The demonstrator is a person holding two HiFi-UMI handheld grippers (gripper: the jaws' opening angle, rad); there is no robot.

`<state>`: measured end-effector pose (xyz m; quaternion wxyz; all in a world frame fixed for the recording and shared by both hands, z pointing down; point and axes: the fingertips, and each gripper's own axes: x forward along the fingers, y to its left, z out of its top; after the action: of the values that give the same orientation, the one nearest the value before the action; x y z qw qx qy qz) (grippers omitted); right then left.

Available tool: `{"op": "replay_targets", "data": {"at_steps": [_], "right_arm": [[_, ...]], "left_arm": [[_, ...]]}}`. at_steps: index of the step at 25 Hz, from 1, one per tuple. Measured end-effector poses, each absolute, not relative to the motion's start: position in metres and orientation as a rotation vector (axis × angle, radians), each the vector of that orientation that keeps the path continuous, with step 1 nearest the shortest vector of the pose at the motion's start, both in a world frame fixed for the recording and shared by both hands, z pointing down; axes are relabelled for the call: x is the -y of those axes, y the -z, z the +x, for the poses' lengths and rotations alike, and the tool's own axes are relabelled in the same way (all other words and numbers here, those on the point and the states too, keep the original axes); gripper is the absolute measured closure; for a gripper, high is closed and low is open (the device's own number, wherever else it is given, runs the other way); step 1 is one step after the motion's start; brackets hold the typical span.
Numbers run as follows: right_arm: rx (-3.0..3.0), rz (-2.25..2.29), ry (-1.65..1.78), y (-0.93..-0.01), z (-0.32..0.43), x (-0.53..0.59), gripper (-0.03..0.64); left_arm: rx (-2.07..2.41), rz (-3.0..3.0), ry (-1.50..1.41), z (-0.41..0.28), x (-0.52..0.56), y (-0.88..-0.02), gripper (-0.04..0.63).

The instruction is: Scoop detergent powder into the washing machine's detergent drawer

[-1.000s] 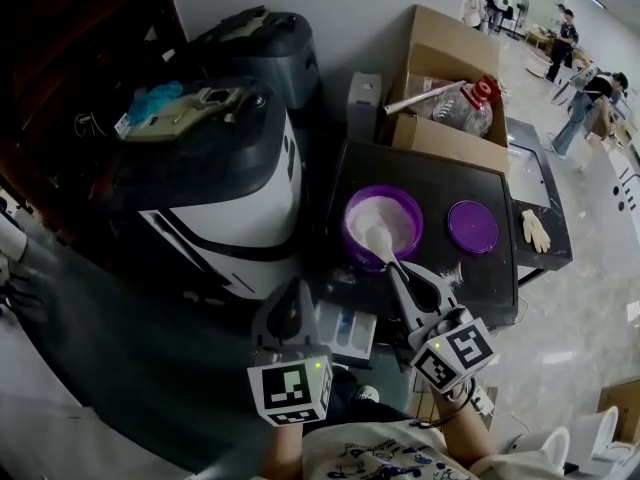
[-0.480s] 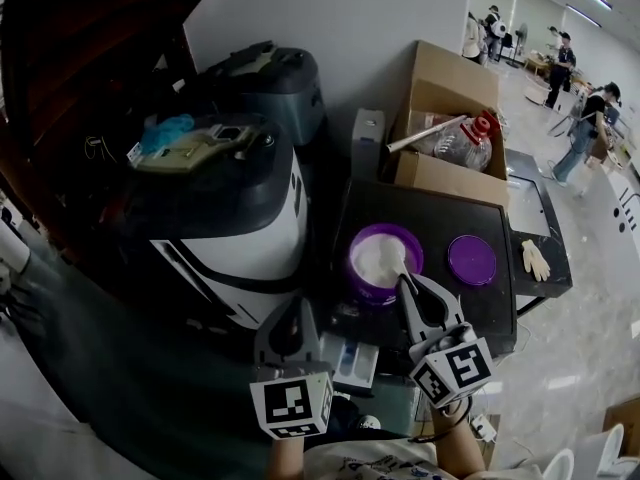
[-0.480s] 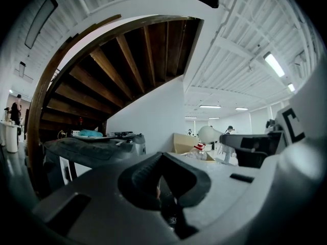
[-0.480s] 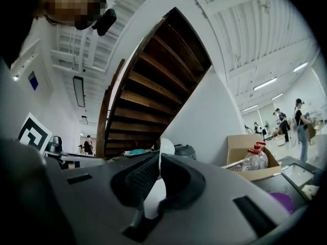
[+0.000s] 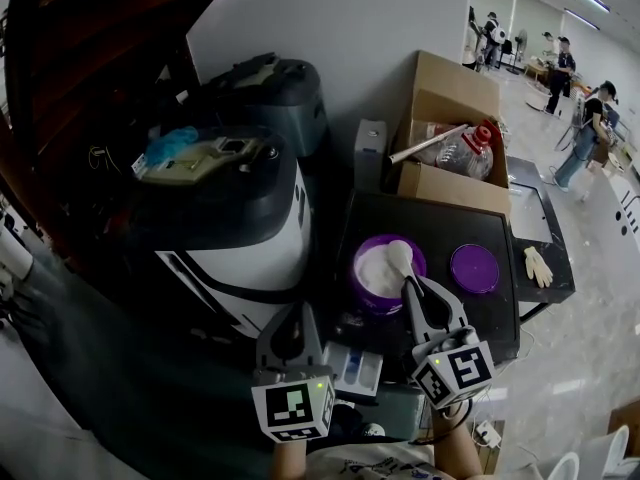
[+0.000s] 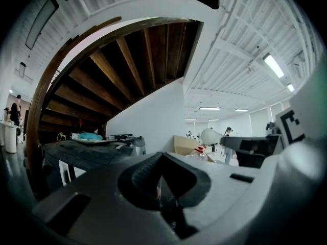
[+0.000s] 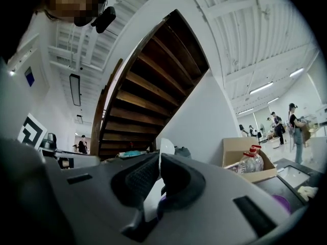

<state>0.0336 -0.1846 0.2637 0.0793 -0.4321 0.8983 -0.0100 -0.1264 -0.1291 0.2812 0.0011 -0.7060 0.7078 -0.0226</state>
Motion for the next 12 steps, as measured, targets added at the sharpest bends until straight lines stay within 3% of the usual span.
{"op": "replay_targets", "data": {"at_steps": [12], "right_arm": [[-2.678, -1.334, 0.051, -0.2666, 0.0386, 0.1899, 0.595]], "left_arm": [[-2.211, -2.213, 0.066, -0.1294, 0.1314, -0.2765, 0.594]]}}
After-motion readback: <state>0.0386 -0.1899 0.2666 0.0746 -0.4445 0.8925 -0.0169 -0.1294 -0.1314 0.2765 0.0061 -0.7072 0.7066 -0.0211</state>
